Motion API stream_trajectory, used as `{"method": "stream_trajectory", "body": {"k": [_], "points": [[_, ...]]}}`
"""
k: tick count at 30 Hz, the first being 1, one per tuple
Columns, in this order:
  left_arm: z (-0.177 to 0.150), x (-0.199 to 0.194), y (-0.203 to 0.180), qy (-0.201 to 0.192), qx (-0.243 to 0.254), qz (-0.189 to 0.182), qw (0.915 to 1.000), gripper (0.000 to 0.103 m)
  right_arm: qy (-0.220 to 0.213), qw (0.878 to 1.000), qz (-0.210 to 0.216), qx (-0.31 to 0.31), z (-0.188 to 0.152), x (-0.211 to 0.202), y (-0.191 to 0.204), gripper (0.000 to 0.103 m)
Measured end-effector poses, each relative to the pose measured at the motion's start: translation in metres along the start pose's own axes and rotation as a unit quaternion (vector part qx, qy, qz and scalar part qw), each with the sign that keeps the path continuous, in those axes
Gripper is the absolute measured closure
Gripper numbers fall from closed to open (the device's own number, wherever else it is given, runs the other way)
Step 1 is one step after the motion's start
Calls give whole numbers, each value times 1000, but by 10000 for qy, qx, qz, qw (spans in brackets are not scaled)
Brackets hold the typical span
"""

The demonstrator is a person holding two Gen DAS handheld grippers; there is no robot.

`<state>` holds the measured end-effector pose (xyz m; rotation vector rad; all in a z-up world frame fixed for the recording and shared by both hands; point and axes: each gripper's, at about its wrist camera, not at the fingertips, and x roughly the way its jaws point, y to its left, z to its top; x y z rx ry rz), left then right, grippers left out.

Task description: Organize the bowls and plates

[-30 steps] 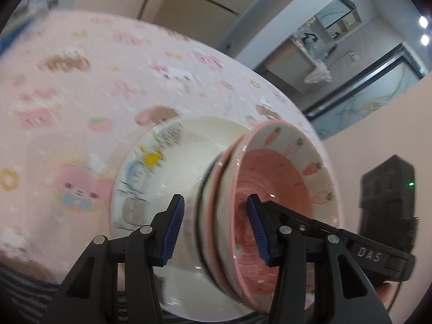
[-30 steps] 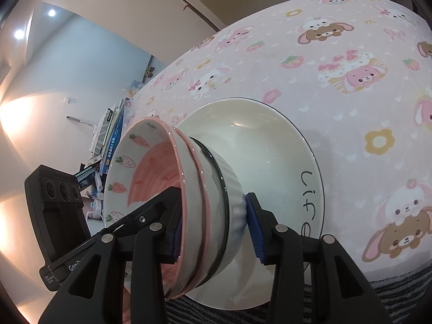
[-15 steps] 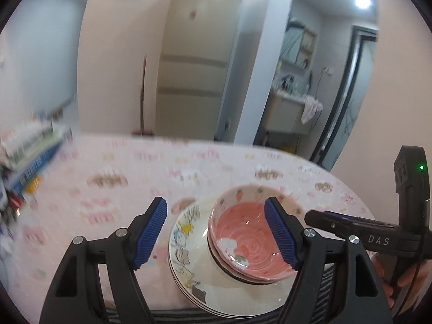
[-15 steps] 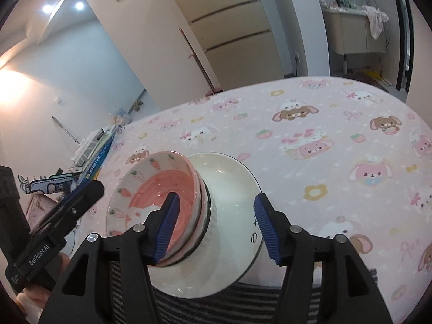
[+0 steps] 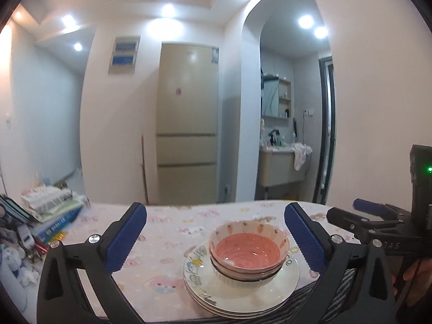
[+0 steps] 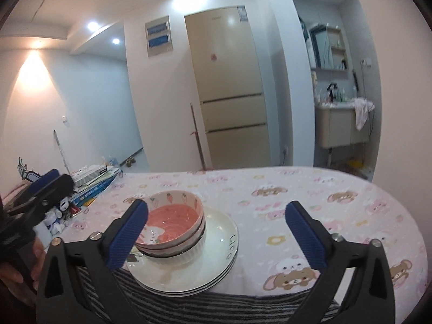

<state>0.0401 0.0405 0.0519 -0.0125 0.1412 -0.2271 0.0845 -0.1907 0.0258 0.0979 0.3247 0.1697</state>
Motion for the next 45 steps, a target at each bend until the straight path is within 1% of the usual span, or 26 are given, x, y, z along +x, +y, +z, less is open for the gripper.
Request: {"method": "stream_trajectory", "body": {"k": [1,3,5,6,8,10,13,15,18,24,28,33,45], "points": [[-2,-2,-1,-62,92,32,9999,0,-118,9999,-121,-21,-3,-3,1,0],[-8,-3,-2,-68,219,136,9996,0,-338,9988,-352,-9,-11,-8,2,0],[-18,-3,0,-92,222,243,9994,0,-485,9980,-407,-89,-18,-10,4,0],[-24,-2,3,-92,151,278,9995,0,-514,9976,-442,-161,-22,-11,7,0],[-38,-5,9,-183,-47,197,9996,0,-546,9969,-480,-312,-29,-9,11,0],[-42,-7,11,-255,-80,241,9994,0,-512,9965,-532,-404,-34,-5,13,0],[-44,-15,9,-435,-55,279,9986,0,-487,9941,-841,-486,-38,-4,17,0],[-46,-13,5,-376,22,295,9989,0,-584,9936,-809,-525,-39,-7,18,0],[-46,-9,3,-278,94,237,9993,0,-588,9933,-815,-565,-39,-7,18,0],[-48,-19,6,-457,16,306,9985,0,-760,9927,-774,-522,-40,-15,18,0],[-48,-19,6,-424,44,317,9986,0,-916,9929,-636,-420,-41,-23,14,0],[-47,-25,3,-526,83,320,9981,0,-869,9931,-637,-458,-41,-20,17,0],[-45,-23,5,-451,10,341,9984,0,-909,9929,-610,-463,-40,-23,16,0]]}}
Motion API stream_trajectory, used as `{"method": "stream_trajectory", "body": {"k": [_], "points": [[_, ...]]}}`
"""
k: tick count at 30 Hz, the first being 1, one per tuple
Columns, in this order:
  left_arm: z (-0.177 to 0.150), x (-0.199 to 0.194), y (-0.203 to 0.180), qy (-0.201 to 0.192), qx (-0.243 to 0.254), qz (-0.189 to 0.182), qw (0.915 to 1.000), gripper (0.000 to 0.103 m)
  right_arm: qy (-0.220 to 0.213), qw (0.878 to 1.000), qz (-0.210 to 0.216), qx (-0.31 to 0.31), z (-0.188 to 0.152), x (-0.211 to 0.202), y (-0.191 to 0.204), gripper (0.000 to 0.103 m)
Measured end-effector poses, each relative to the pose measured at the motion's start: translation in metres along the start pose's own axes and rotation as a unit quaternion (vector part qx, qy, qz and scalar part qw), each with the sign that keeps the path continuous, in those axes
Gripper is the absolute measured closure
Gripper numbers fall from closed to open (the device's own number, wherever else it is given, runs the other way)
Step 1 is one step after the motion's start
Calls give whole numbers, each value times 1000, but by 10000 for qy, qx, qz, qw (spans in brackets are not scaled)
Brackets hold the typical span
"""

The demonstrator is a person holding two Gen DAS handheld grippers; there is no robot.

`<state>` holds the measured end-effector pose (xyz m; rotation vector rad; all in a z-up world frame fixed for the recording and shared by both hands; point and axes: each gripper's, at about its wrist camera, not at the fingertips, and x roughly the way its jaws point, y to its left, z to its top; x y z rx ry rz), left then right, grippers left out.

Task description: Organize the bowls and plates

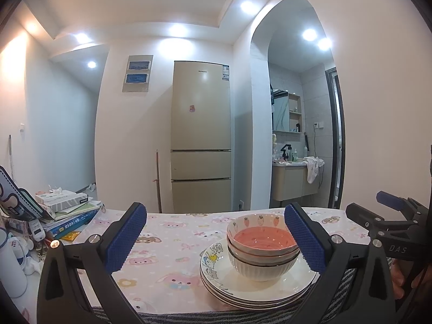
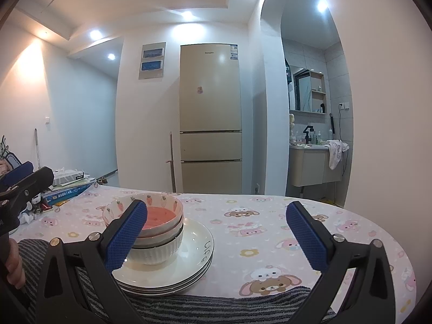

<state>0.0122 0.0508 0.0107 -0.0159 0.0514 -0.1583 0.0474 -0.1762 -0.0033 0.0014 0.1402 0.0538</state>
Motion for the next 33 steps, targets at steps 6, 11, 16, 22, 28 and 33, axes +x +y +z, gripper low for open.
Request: {"method": "stream_trajectory", "body": {"k": [6,11,16,22,28,33], "points": [[0,2,0,28,-21,13,10000,0,1,10000,-2,-5,0,0,0,0],[0,3,1,61,-41,15,10000,0,-4,10000,3,-4,0,0,0,0],[-1,5,1,115,-30,0,9999,0,-1,10000,8,-17,0,-1,0,0],[-1,7,0,93,-26,2,10000,0,-2,10000,13,-16,0,-1,0,0],[-3,5,0,67,-41,2,10000,0,1,10000,14,-17,0,-2,1,0],[-4,6,0,90,-50,12,9999,0,14,10000,12,-14,0,-2,1,0]]}}
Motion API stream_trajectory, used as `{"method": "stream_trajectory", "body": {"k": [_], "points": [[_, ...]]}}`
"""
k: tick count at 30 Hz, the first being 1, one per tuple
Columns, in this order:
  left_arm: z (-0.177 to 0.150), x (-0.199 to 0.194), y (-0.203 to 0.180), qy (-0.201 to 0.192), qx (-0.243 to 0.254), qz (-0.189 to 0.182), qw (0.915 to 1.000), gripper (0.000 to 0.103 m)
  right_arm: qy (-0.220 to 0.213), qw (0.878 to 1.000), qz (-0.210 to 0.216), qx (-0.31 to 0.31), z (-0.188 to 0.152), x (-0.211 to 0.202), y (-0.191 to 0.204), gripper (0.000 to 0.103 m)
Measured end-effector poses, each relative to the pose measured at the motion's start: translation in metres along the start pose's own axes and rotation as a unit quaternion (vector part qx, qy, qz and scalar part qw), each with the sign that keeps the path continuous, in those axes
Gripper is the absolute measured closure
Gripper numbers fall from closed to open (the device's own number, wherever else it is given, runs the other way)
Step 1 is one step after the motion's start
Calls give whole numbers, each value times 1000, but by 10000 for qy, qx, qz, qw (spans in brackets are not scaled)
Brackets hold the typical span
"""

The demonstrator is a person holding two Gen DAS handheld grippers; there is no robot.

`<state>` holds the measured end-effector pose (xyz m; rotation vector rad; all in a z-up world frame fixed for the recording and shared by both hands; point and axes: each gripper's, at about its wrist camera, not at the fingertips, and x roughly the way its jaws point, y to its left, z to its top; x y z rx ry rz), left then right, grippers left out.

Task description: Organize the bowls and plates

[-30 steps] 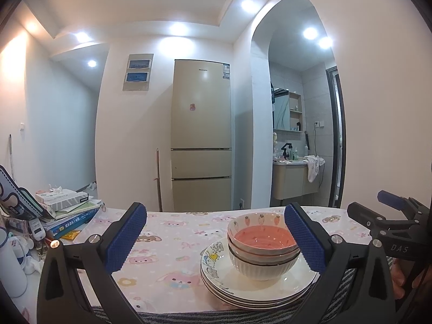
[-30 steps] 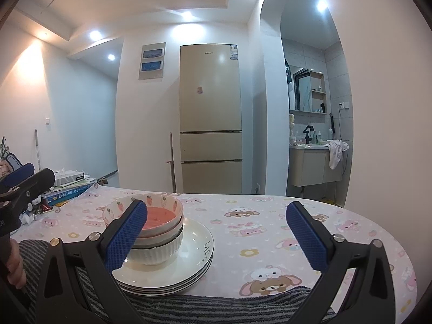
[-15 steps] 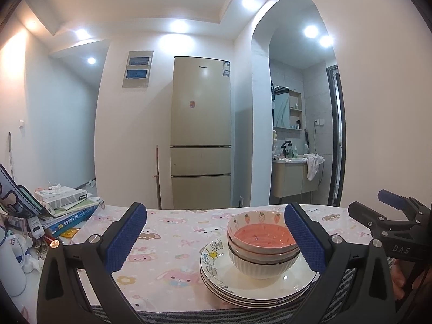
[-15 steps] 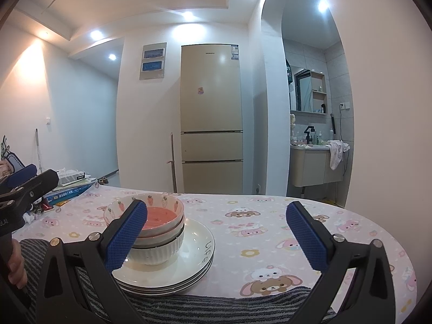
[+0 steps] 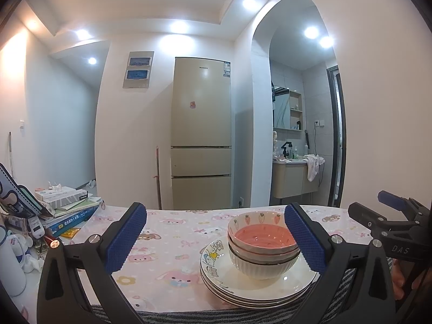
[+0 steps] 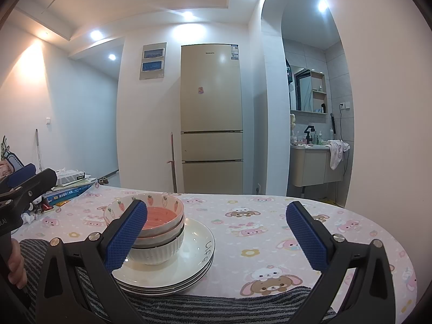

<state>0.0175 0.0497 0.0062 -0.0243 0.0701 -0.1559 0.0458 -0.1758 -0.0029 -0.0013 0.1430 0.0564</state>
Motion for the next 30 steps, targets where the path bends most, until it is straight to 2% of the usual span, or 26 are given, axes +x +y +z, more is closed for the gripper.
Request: {"method": "stream_trajectory", "body": {"k": [30], "points": [[0,1,0,8,-20,7,10000,0,18,10000,6,3,1,2,0,0]]}}
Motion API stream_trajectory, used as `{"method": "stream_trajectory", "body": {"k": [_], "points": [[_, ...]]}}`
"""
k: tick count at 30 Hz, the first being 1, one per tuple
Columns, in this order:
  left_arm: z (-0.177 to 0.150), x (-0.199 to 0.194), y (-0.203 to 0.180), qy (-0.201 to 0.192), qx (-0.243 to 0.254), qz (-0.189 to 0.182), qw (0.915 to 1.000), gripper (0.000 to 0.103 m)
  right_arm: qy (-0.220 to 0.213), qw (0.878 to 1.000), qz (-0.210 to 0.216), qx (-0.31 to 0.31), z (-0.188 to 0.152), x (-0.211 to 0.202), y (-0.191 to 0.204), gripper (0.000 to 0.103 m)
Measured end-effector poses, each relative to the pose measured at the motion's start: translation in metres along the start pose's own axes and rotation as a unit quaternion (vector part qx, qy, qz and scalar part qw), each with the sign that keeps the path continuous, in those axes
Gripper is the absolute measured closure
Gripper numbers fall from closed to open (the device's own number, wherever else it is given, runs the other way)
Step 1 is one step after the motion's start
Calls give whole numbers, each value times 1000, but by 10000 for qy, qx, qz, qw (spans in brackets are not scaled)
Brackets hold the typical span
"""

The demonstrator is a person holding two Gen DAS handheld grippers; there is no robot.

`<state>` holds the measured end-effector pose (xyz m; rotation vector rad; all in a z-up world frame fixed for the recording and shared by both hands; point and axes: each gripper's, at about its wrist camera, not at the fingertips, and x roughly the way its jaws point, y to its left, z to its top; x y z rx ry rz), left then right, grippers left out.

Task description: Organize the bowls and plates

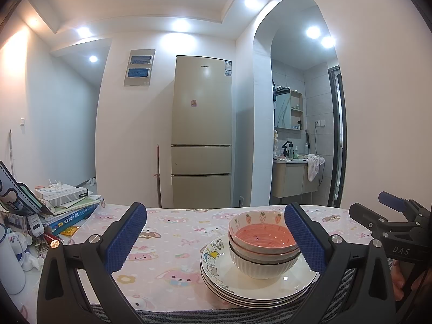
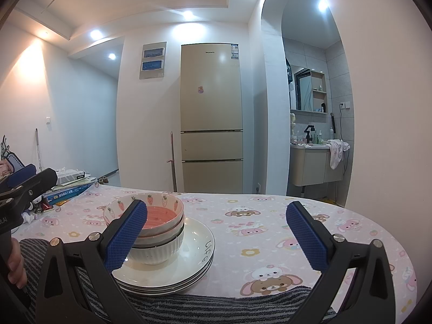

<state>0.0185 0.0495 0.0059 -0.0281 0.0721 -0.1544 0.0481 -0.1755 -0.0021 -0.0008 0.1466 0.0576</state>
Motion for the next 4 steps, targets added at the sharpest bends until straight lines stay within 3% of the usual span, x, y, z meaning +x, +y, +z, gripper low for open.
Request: {"method": "stream_trajectory", "body": {"k": [4], "points": [[0,0,0,8,-1,0,10000,0,5,10000,0,-3,0,0,0,0]]}}
